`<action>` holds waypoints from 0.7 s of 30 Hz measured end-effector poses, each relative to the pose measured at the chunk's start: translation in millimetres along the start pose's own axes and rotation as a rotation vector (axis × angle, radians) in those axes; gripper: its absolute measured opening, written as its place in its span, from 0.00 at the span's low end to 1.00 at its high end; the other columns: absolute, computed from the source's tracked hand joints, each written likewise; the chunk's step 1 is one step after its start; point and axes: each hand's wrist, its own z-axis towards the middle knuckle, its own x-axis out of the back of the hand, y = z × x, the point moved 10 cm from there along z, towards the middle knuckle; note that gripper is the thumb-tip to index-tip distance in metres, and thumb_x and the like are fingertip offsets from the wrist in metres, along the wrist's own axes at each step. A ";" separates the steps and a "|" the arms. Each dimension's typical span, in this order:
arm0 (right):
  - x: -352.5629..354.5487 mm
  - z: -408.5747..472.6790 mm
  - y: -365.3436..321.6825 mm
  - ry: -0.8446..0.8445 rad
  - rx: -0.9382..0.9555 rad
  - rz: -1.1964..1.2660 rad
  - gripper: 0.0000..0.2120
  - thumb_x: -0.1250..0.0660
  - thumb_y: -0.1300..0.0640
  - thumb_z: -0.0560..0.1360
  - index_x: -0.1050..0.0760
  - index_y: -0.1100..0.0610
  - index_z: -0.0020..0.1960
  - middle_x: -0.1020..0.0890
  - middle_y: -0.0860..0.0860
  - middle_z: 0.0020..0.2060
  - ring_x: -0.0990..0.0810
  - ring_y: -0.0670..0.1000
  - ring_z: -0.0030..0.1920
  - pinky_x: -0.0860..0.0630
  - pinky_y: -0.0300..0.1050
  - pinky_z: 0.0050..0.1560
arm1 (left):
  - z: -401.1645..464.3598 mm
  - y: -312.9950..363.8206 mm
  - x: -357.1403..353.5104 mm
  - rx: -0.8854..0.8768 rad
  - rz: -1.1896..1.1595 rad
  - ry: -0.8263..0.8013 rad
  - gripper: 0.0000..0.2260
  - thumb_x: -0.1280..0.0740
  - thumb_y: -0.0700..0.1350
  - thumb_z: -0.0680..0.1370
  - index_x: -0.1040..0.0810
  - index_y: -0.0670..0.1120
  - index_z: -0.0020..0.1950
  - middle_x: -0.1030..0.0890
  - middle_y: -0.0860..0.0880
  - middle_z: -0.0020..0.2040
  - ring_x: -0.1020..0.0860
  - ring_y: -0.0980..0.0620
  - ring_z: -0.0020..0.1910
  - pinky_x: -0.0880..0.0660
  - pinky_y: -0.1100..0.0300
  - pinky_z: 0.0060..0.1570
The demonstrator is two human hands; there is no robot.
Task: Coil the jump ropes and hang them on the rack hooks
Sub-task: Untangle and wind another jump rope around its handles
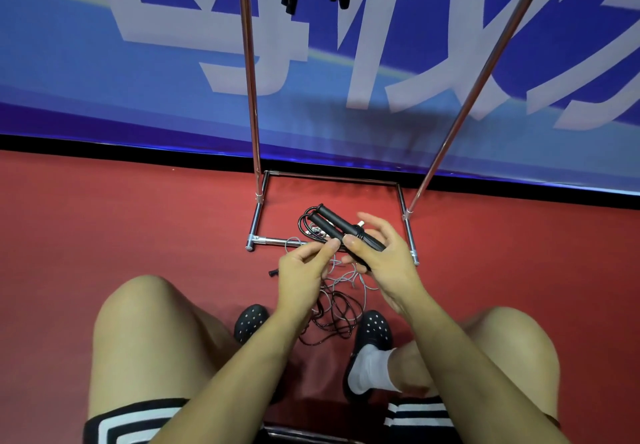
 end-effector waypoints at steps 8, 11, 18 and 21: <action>-9.0 0.9 -7.6 -0.008 0.071 -0.046 0.07 0.31 0.60 0.81 0.27 0.57 0.57 0.19 0.55 0.41 0.23 0.51 0.32 0.27 0.38 0.30 | -2.9 1.6 -9.8 0.033 -0.043 -0.058 0.20 0.30 0.60 0.78 0.13 0.44 0.44 0.25 0.40 0.34 0.36 0.48 0.32 0.40 0.56 0.33; -7.3 3.3 -9.5 -0.001 0.091 -0.132 0.05 0.35 0.61 0.83 0.30 0.54 0.55 0.20 0.53 0.40 0.24 0.50 0.30 0.25 0.48 0.35 | -6.5 1.3 -17.7 0.065 0.011 -0.132 0.23 0.32 0.62 0.79 0.14 0.43 0.40 0.17 0.43 0.37 0.34 0.49 0.28 0.37 0.60 0.30; -4.4 5.6 -12.3 -0.065 0.182 -0.343 0.07 0.33 0.56 0.81 0.29 0.49 0.56 0.19 0.51 0.37 0.21 0.51 0.36 0.23 0.56 0.43 | -6.5 -5.9 -3.5 0.185 0.192 -0.072 0.26 0.30 0.65 0.76 0.22 0.47 0.27 0.29 0.48 0.25 0.34 0.53 0.23 0.38 0.64 0.25; -6.2 3.9 -13.0 -0.102 0.192 -0.379 0.06 0.35 0.52 0.82 0.29 0.52 0.56 0.18 0.47 0.37 0.20 0.47 0.37 0.24 0.49 0.42 | -3.3 -3.9 -0.9 0.156 0.189 -0.073 0.23 0.28 0.61 0.76 0.21 0.47 0.28 0.28 0.49 0.25 0.34 0.54 0.24 0.37 0.63 0.26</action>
